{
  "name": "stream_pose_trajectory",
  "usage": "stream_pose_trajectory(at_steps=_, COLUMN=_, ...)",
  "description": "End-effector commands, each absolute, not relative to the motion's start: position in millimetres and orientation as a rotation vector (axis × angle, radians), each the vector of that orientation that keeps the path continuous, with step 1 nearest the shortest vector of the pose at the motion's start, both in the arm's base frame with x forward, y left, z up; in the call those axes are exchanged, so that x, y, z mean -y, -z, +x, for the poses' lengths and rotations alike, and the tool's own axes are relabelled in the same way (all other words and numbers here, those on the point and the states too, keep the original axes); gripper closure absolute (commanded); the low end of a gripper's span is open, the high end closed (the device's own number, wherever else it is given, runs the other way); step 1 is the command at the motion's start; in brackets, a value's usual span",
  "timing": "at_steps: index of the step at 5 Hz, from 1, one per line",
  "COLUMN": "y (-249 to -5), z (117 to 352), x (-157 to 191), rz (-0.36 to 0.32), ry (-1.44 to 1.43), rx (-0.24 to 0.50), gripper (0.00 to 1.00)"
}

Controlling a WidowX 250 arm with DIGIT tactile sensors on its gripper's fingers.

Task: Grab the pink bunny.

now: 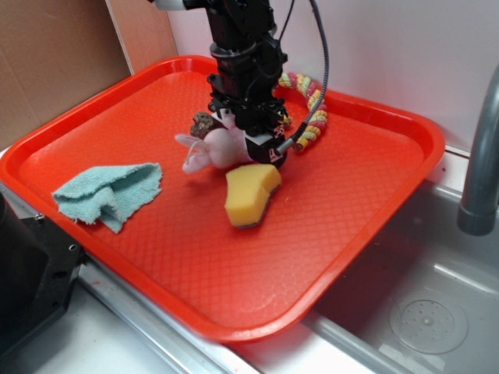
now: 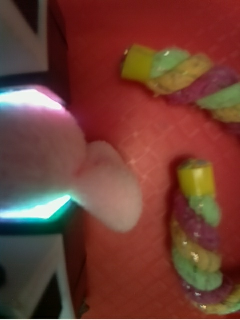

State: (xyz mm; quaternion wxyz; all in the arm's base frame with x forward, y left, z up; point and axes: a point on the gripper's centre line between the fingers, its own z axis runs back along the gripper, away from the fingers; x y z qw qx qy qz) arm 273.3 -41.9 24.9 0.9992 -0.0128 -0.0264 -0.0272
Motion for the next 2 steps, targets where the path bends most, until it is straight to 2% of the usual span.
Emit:
stream_pose_trajectory(at_steps=1, y=-64.1, z=279.6, x=39.0, rz=-0.042, ry=0.021, rx=0.126, gripper=1.0)
stream_pose_trajectory(at_steps=2, y=-109.7, z=271.5, x=36.3, rz=0.016, ry=-0.078, rx=0.15, gripper=1.0)
